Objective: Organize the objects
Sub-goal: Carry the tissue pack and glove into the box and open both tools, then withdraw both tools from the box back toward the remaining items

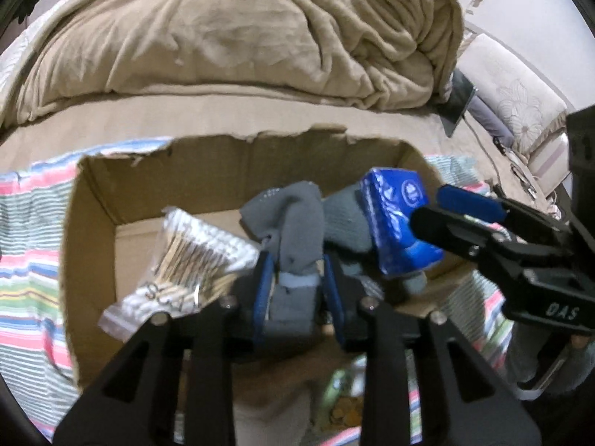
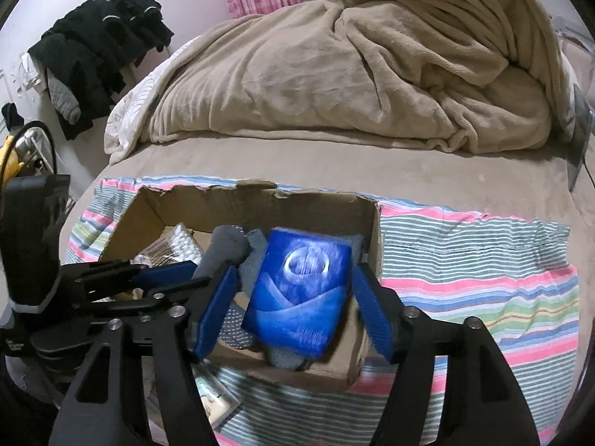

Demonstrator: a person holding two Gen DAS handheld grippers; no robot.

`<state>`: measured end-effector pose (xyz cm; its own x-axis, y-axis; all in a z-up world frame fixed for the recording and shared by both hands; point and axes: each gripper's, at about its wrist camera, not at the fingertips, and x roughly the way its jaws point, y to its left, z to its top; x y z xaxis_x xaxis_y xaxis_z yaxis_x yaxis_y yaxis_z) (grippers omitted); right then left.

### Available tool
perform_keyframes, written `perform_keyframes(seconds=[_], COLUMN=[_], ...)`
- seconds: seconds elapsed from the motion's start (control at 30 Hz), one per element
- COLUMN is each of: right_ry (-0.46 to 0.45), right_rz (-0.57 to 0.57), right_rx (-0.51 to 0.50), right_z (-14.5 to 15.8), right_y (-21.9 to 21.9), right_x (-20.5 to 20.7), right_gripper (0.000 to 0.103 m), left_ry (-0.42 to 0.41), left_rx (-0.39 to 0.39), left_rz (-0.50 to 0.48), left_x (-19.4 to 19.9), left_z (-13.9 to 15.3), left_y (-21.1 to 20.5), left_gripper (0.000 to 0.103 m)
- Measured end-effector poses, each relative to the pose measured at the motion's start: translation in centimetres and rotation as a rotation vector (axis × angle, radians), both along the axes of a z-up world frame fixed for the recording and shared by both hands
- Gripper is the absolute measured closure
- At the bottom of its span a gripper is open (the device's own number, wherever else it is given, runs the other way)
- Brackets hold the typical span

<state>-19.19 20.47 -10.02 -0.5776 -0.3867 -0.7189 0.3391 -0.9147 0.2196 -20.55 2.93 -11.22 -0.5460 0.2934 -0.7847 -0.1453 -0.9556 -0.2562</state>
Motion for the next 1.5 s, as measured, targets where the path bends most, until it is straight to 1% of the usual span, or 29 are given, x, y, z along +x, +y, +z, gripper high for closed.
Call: perform_keyframes(seconds=[0.1,0.43,0.5,0.53,0.57,0.63,0.67,0.73,0.8,1.03,1.2,1.37,1.5], right_ry=[0.009,0.044,0.05,0.052,0.055,0.06,0.064,0.072,0.078,0.097,0.109,0.113,0.098], right_rz=[-0.009,-0.035,-0.035,-0.036,-0.038,-0.039,-0.039,-0.042,-0.046,-0.055,-0.052,-0.043,-0.028], right_rx=[0.001,0.002,0.003,0.003,0.003,0.002,0.002,0.005,0.005,0.016,0.021,0.023,0.028], right_z=[0.6,3.4,3.9,4.1,4.3,4.6,4.7,5.1,5.4,6.5,7.2,7.4,6.7], right_y=[0.1,0.2,0.1,0.0,-0.1,-0.2,-0.2,-0.3,-0.3,-0.3,-0.5,-0.6,-0.8], right_x=[0.6,3.8,4.6,4.9,5.4,6.1,6.4,7.1,7.7,9.7,11.1,12.4,13.0], right_gripper=[0.028,0.028,0.028,0.028,0.028,0.028,0.027,0.026,0.022,0.021,0.021,0.021,0.021], left_ry=[0.012,0.059,0.068,0.078,0.083,0.104,0.115,0.131,0.15,0.202,0.22,0.22,0.203], left_rx=[-0.001,-0.002,-0.021,-0.029,-0.029,-0.024,-0.024,-0.031,-0.042,-0.031,-0.025,-0.023,-0.024], left_rz=[0.0,0.015,0.027,0.033,0.036,0.053,0.059,0.065,0.072,0.088,0.089,0.092,0.093], left_x=[0.9,4.9,5.6,6.1,6.4,7.5,8.0,8.8,9.7,12.8,14.5,15.8,16.3], left_z=[0.7,3.6,4.0,4.4,4.5,5.3,5.6,6.2,6.8,8.9,9.9,9.9,9.2], left_y=[-0.2,-1.3,-1.6,-1.8,-1.9,-2.5,-2.8,-3.1,-3.4,-4.1,-4.3,-4.4,-4.4], left_gripper=[0.072,0.071,0.068,0.061,0.048,0.032,0.03,0.03,0.03,0.029,0.029,0.028,0.028])
